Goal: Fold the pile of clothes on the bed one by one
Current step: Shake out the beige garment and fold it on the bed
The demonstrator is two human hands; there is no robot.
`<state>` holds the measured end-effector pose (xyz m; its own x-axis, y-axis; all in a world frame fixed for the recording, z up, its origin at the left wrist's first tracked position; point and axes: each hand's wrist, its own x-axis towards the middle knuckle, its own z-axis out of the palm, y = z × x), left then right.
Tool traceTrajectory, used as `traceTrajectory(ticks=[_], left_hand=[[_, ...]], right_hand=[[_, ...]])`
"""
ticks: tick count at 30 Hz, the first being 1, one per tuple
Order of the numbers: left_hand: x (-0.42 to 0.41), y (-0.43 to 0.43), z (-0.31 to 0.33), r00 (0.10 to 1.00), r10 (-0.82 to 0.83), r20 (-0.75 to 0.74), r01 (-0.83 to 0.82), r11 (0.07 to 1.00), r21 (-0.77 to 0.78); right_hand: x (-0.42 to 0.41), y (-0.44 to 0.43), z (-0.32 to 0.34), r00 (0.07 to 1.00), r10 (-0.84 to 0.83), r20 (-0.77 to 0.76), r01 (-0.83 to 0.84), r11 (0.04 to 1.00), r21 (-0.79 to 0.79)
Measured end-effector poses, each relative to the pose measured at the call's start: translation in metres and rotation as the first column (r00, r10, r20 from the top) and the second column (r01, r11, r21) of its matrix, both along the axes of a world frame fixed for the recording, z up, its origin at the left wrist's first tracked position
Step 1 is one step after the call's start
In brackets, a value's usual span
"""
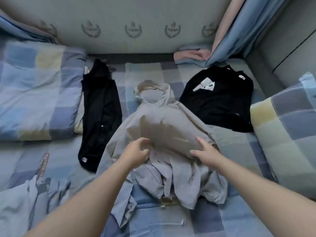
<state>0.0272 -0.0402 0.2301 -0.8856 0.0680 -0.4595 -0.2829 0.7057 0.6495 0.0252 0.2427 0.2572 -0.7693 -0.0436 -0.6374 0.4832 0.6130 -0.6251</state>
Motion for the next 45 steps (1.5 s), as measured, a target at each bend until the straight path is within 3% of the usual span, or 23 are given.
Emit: traceTrajectory(ticks=[5, 8, 10, 12, 14, 17, 19, 21, 23, 27, 29, 32, 36, 37, 39, 41, 43, 45], left_hand=[[0.114, 0.021, -0.132, 0.934, -0.088, 0.346, 0.105, 0.994, -0.03], [0.156, 0.043, -0.185, 0.906, -0.14, 0.4, 0.169, 0.985, -0.039], [0.17, 0.061, -0.216, 0.915, -0.126, 0.384, 0.17, 0.982, -0.083], [0.173, 0.081, -0.245, 0.947, -0.104, 0.304, 0.153, 0.978, -0.143], [0.168, 0.096, -0.273, 0.976, -0.094, 0.198, 0.143, 0.958, -0.249], [0.152, 0.112, -0.312, 0.992, -0.061, 0.106, 0.101, 0.897, -0.43], [0.144, 0.116, -0.333, 0.999, -0.037, 0.031, 0.047, 0.853, -0.52], [0.142, 0.116, -0.343, 0.998, -0.049, -0.044, 0.016, 0.829, -0.559], [0.149, 0.11, -0.343, 0.994, -0.082, -0.073, 0.032, 0.848, -0.529], [0.178, 0.091, -0.32, 0.987, -0.155, -0.042, 0.129, 0.92, -0.37], [0.197, 0.076, -0.304, 0.987, -0.155, -0.032, 0.135, 0.931, -0.34], [0.224, 0.046, -0.286, 0.994, -0.092, 0.059, 0.109, 0.869, -0.483], [0.248, 0.033, -0.272, 0.917, -0.012, 0.399, 0.285, 0.719, -0.634], [0.253, 0.035, -0.271, 0.915, -0.02, 0.404, 0.297, 0.712, -0.637], [0.264, 0.042, -0.275, 0.952, -0.128, 0.277, 0.28, 0.726, -0.628], [0.271, 0.053, -0.281, 0.943, -0.298, 0.146, 0.327, 0.755, -0.569], [0.275, 0.066, -0.291, 0.893, -0.413, 0.18, 0.442, 0.723, -0.531], [0.279, 0.078, -0.304, 0.874, -0.417, 0.249, 0.482, 0.684, -0.548]], right_hand=[[0.105, 0.054, -0.114, 0.967, -0.138, 0.215, 0.127, 0.99, 0.066], [0.143, 0.073, -0.167, 0.968, -0.032, 0.248, 0.006, 0.994, 0.106], [0.152, 0.078, -0.204, 0.968, 0.137, 0.209, -0.175, 0.969, 0.176], [0.152, 0.075, -0.24, 0.916, 0.357, 0.181, -0.398, 0.865, 0.305], [0.146, 0.066, -0.278, 0.854, 0.49, 0.178, -0.518, 0.759, 0.395], [0.133, 0.058, -0.331, 0.834, 0.525, 0.169, -0.536, 0.701, 0.47], [0.127, 0.059, -0.355, 0.845, 0.528, 0.08, -0.481, 0.687, 0.545], [0.124, 0.064, -0.364, 0.853, 0.515, -0.089, -0.368, 0.712, 0.598], [0.126, 0.072, -0.363, 0.853, 0.478, -0.209, -0.303, 0.78, 0.547], [0.133, 0.098, -0.331, 0.928, 0.244, -0.283, -0.121, 0.913, 0.39], [0.14, 0.12, -0.311, 0.94, 0.134, -0.313, 0.002, 0.918, 0.397], [0.153, 0.155, -0.291, 0.963, 0.068, -0.262, 0.073, 0.867, 0.493], [0.171, 0.182, -0.283, 0.998, -0.061, 0.015, 0.039, 0.787, 0.616], [0.177, 0.18, -0.283, 1.0, -0.003, 0.025, -0.014, 0.765, 0.644], [0.189, 0.168, -0.284, 0.952, 0.287, -0.11, -0.142, 0.729, 0.67], [0.202, 0.145, -0.286, 0.788, 0.584, -0.194, -0.359, 0.692, 0.627], [0.214, 0.118, -0.297, 0.672, 0.735, -0.091, -0.573, 0.594, 0.565], [0.225, 0.096, -0.314, 0.619, 0.779, 0.1, -0.696, 0.485, 0.53]])
